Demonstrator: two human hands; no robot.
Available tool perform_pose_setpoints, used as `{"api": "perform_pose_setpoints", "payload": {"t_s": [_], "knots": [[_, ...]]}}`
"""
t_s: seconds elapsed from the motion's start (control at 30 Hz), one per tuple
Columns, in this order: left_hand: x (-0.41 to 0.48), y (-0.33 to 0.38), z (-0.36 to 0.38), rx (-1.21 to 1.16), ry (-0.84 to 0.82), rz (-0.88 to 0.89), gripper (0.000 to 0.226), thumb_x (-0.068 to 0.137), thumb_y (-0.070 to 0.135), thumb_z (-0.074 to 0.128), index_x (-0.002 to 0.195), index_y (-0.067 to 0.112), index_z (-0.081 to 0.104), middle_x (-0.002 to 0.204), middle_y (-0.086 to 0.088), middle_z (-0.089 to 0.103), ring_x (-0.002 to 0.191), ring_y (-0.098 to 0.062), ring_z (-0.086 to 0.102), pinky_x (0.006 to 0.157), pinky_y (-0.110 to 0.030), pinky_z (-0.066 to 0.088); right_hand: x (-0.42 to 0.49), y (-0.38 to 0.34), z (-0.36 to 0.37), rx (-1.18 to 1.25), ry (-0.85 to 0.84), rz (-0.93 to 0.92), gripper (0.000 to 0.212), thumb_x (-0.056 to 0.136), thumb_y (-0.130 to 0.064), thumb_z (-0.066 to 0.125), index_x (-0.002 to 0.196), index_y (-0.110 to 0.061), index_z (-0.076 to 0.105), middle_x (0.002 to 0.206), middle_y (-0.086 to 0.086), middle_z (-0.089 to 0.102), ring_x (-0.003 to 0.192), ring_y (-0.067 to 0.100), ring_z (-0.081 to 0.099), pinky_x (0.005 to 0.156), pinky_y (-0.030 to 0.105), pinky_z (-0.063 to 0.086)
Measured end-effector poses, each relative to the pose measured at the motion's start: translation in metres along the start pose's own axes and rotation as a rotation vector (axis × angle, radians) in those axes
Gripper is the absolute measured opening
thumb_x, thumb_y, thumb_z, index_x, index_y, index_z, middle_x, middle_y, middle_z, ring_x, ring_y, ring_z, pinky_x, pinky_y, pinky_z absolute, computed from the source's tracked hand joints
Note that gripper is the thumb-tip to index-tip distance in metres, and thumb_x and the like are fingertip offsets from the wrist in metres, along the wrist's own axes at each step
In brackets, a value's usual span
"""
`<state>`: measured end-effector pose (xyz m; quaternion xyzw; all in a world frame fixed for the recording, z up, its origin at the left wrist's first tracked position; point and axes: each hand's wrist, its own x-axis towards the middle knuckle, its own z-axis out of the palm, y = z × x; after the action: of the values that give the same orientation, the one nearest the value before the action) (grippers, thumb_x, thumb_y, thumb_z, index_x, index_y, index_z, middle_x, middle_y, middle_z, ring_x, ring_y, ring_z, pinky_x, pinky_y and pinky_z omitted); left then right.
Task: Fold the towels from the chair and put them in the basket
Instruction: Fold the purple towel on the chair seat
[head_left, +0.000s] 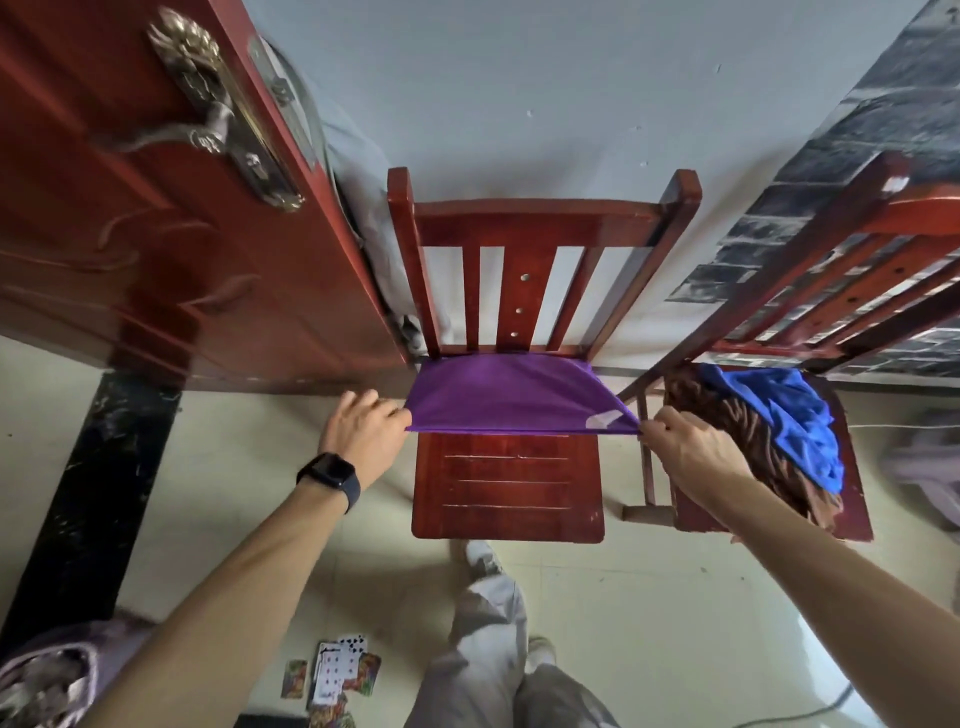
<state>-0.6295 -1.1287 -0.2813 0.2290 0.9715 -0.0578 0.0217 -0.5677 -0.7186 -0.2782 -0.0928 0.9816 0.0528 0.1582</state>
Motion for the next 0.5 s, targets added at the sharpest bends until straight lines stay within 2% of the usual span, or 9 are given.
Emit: {"api": "perform_pose_setpoints", "payload": {"t_s": [0.07,0.13,0.23,0.3,0.37,0.4,0.5], "knots": [[-0.022,0.018,0.03,-0.027,-0.069,-0.038,0.015,0.065,0.02,0.082,0.069,0.021,0.068,0.07,0.002,0.066,0.074,-0.026,0.06,0.065,-0.037,0.042,-0.011,-0.01,0.038,0.034,0.011,0.014,0.024,0.087,-0.028,0.072,0.105,-0.014,0.066,0.1,0.006,0.06,0.092,0.028,0.061,0.051,0.038,0.051],[-0.044,0.035,0.068,-0.052,-0.141,-0.046,0.017,0.062,0.021,0.083,0.067,0.021,0.067,0.068,0.003,0.064,0.073,-0.025,0.06,0.065,-0.037,0.045,-0.023,-0.02,0.084,0.072,0.014,0.002,0.031,0.064,-0.015,0.091,0.083,-0.01,0.068,0.08,0.007,0.058,0.069,0.031,0.062,0.034,0.036,0.045],[-0.08,0.054,0.126,-0.069,-0.273,-0.053,0.022,0.056,0.024,0.088,0.064,0.022,0.067,0.067,0.003,0.063,0.071,-0.025,0.06,0.065,-0.036,0.045,-0.042,-0.04,0.148,0.121,-0.029,0.032,0.035,0.05,-0.006,0.096,0.075,-0.008,0.07,0.069,0.009,0.058,0.057,0.033,0.062,0.029,0.033,0.04],[-0.105,0.065,0.161,-0.055,-0.366,-0.049,0.023,0.054,0.024,0.089,0.062,0.022,0.067,0.065,0.004,0.062,0.07,-0.024,0.06,0.065,-0.035,0.044,-0.055,-0.059,0.183,0.137,-0.091,0.037,0.027,0.061,-0.011,0.092,0.078,-0.011,0.071,0.074,0.008,0.06,0.063,0.033,0.064,0.035,0.036,0.046],[-0.129,0.075,0.189,-0.087,-0.433,-0.047,0.024,0.053,0.024,0.09,0.061,0.023,0.068,0.062,0.005,0.062,0.068,-0.023,0.06,0.064,-0.033,0.045,-0.074,-0.075,0.211,0.203,-0.23,0.135,0.009,0.089,-0.025,0.071,0.094,-0.018,0.071,0.093,0.006,0.063,0.085,0.031,0.065,0.057,0.04,0.054],[-0.135,0.077,0.195,-0.119,-0.453,-0.059,0.023,0.055,0.025,0.09,0.062,0.023,0.069,0.062,0.006,0.063,0.068,-0.023,0.06,0.063,-0.033,0.047,-0.081,-0.079,0.223,0.288,-0.266,0.202,0.014,0.095,-0.028,0.062,0.1,-0.019,0.071,0.099,0.005,0.064,0.091,0.03,0.065,0.066,0.039,0.055],[-0.142,0.076,0.209,-0.353,-0.488,-0.189,0.008,0.076,0.032,0.078,0.08,0.026,0.074,0.079,0.005,0.071,0.081,-0.024,0.064,0.067,-0.034,0.052,-0.093,-0.087,0.237,0.654,-0.226,0.433,0.01,0.091,-0.025,0.07,0.096,-0.02,0.077,0.095,0.004,0.069,0.08,0.025,0.068,0.067,0.031,0.051]]}}
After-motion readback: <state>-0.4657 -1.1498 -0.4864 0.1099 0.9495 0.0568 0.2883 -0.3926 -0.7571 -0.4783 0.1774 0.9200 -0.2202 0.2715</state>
